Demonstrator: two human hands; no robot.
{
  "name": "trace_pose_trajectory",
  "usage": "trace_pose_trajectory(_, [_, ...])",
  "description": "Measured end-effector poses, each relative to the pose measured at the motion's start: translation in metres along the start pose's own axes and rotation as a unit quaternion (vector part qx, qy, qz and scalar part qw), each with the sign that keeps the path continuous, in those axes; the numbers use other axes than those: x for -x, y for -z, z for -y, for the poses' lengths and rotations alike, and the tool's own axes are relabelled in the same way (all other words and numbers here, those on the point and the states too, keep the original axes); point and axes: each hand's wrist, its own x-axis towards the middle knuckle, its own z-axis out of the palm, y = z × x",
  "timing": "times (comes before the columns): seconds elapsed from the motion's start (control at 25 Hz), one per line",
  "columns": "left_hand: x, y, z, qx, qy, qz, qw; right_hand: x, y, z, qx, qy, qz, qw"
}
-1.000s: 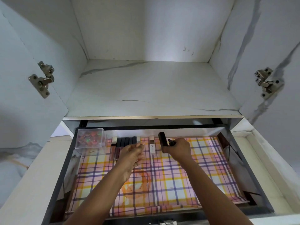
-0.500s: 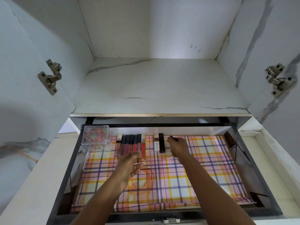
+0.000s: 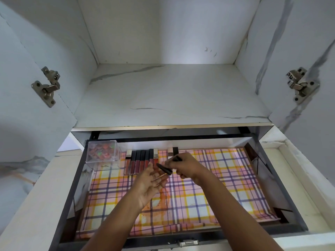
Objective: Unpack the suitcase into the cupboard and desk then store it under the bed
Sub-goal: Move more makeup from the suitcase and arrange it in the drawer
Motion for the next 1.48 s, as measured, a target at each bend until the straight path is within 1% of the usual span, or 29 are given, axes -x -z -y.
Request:
trace_pose_trajectory(0.08, [0.001, 0.0, 0.0, -0.003, 0.004, -0.02, 1.0, -0.003, 0.008, 0.002, -0.061, -0.027, -0.066, 0.996])
trace_pose_trajectory(0.16, [0.003, 0.002, -0.001, -0.014, 0.005, -0.018, 1.0, -0.014, 0.021, -0.002, -0.153, -0.079, -0.105, 0.979])
trace_pose_trajectory(0.2, [0.004, 0.002, -0.001, -0.015, 0.005, -0.014, 1.0, -0.02, 0.026, -0.007, -0.173, -0.099, -0.122, 0.972])
trace_pose_trajectory(0.24, [0.005, 0.003, -0.001, -0.019, 0.001, -0.011, 1.0, -0.029, 0.029, -0.013, -0.16, -0.11, -0.148, 0.97])
trace_pose_trajectory(0.4, [0.008, 0.005, 0.002, -0.065, -0.039, -0.016, 0.997, -0.052, 0.031, -0.027, -0.015, -0.097, -0.282, 0.954])
trace_pose_trajectory(0.52, [0.01, 0.014, 0.003, -0.078, -0.051, -0.023, 0.995, -0.056, 0.027, -0.028, 0.043, -0.104, -0.313, 0.943])
trace_pose_trajectory(0.64, [0.013, 0.021, 0.002, -0.076, -0.048, -0.028, 0.996, -0.065, 0.02, -0.032, 0.077, -0.103, -0.3, 0.945])
trace_pose_trajectory(0.72, [0.015, 0.025, 0.001, -0.077, -0.05, -0.028, 0.995, -0.071, 0.018, -0.033, 0.076, -0.103, -0.287, 0.949])
trace_pose_trajectory(0.76, [0.016, 0.026, 0.0, -0.077, -0.052, -0.028, 0.995, -0.071, 0.017, -0.032, 0.067, -0.102, -0.285, 0.951])
trace_pose_trajectory(0.84, [0.015, 0.026, -0.001, -0.077, -0.061, -0.022, 0.995, -0.063, 0.019, -0.027, 0.022, -0.071, -0.285, 0.955])
trace_pose_trajectory(0.88, [0.014, 0.025, -0.001, -0.079, -0.066, -0.019, 0.994, -0.053, 0.024, -0.022, -0.012, -0.055, -0.266, 0.962])
trace_pose_trajectory(0.92, [0.013, 0.023, -0.002, -0.082, -0.072, -0.017, 0.994, -0.042, 0.029, -0.017, -0.045, -0.037, -0.206, 0.977])
trace_pose_trajectory(0.96, [0.012, 0.02, -0.001, -0.085, -0.079, -0.015, 0.993, -0.029, 0.032, -0.011, -0.054, -0.019, -0.11, 0.992])
trace_pose_trajectory(1.0, [0.011, 0.017, -0.001, -0.091, -0.087, -0.011, 0.992, -0.016, 0.034, -0.005, -0.023, -0.008, -0.008, 1.0])
trace_pose_trajectory(1.04, [0.01, 0.014, 0.0, -0.099, -0.097, -0.008, 0.99, -0.005, 0.032, 0.001, 0.027, -0.008, 0.071, 0.997])
trace_pose_trajectory(1.08, [0.009, 0.01, 0.0, -0.107, -0.106, -0.008, 0.989, 0.003, 0.03, 0.005, 0.075, -0.011, 0.112, 0.991])
trace_pose_trajectory(1.12, [0.008, 0.006, 0.0, -0.112, -0.114, -0.009, 0.987, 0.007, 0.027, 0.007, 0.101, -0.012, 0.12, 0.988])
trace_pose_trajectory(1.16, [0.007, 0.004, -0.001, -0.111, -0.121, -0.011, 0.986, 0.009, 0.025, 0.008, 0.103, -0.008, 0.108, 0.989])
trace_pose_trajectory(1.24, [0.007, 0.0, -0.004, -0.105, -0.132, -0.002, 0.986, 0.012, 0.024, 0.009, 0.085, 0.011, 0.085, 0.993])
trace_pose_trajectory(1.36, [0.009, -0.005, -0.007, -0.138, -0.149, 0.016, 0.979, 0.018, 0.03, 0.005, 0.051, 0.03, 0.073, 0.996])
trace_pose_trajectory(1.44, [0.01, -0.008, -0.005, -0.154, -0.156, 0.012, 0.976, 0.016, 0.035, -0.001, 0.032, 0.023, 0.037, 0.999])
trace_pose_trajectory(1.48, [0.01, -0.009, -0.005, -0.16, -0.156, 0.004, 0.975, 0.011, 0.038, -0.006, 0.023, 0.009, -0.004, 1.0])
